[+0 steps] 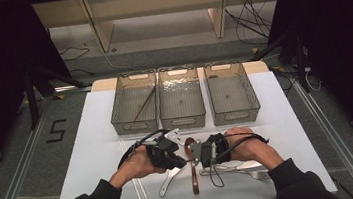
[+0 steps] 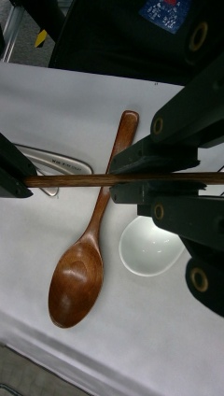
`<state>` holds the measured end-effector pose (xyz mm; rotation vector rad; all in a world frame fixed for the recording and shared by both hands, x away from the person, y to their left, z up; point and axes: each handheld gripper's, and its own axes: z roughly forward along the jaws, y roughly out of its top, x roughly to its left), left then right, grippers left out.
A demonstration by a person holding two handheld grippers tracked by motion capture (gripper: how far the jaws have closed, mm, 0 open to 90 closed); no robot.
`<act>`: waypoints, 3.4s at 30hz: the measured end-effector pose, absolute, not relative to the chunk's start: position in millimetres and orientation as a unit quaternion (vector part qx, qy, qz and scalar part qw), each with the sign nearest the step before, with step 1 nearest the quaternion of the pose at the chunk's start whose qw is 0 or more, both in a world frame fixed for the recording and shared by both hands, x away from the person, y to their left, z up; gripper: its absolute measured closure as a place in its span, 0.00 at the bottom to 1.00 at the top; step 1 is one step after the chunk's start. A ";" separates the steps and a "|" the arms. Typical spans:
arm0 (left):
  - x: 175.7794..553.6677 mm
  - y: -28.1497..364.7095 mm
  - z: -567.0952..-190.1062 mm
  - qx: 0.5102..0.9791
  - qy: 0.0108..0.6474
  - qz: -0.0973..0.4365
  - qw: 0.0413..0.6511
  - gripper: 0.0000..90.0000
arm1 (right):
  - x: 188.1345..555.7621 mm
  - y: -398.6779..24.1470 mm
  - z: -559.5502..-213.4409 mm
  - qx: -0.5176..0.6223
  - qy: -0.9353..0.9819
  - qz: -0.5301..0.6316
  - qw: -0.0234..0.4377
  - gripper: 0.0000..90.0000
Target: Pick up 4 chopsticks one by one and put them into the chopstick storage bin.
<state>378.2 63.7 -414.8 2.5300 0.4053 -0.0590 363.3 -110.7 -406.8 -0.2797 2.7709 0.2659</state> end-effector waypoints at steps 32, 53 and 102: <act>418.6 159.8 -386.6 0.865 0.330 0.077 0.371 0.94 | 365.1 -163.7 -390.7 0.251 0.891 0.344 0.157 0.37; 438.1 184.6 -383.9 0.820 0.402 0.104 0.395 0.94 | 348.7 -191.9 -396.3 0.332 0.853 0.386 0.117 0.32; 539.3 205.9 -402.6 0.776 0.533 0.127 0.311 0.93 | 335.8 -197.3 -393.7 0.329 0.847 0.399 0.120 0.32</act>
